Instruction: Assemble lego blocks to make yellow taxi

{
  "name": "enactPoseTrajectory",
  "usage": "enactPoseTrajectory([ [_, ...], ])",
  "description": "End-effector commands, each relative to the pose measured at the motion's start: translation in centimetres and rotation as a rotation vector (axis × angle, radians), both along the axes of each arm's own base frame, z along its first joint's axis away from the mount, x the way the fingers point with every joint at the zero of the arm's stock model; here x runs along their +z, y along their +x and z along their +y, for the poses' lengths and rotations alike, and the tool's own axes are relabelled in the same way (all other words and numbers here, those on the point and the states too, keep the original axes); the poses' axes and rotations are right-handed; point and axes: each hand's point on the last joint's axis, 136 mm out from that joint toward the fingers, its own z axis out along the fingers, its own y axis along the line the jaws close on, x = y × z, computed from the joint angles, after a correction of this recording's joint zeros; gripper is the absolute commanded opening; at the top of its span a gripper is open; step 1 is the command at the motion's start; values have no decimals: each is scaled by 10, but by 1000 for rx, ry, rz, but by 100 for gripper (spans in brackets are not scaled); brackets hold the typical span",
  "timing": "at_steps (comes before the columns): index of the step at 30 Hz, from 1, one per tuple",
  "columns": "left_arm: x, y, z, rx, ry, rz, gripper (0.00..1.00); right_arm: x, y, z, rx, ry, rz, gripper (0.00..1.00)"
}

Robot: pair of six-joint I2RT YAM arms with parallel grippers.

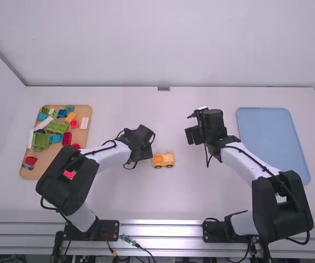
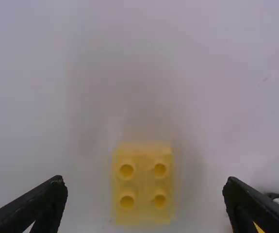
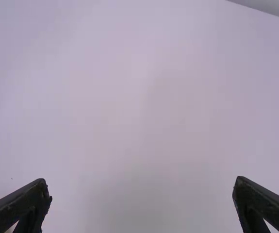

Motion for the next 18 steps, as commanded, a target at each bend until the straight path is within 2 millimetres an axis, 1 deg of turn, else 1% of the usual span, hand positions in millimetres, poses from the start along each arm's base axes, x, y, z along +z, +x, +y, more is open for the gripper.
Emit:
enactPoseTrajectory([
  [1, -9, -3, 4, 8, 17, 9, 86, 12, 4, 0, -3, 7, -27, 99],
  [8, -14, -6, 10, 17, 24, 16, 87, 12, 3, 3, 6, 7, -27, 99],
  [13, -16, -8, 8, 5, 29, 23, 91, 12, 3, 3, 4, 7, -27, 99],
  [15, -19, -7, 8, 8, 30, 25, 92, 12, 3, 3, 6, 7, -27, 99],
  [18, -27, -7, 11, 15, 37, 45, 91, 12, 3, 2, 3, 7, -26, 99],
])
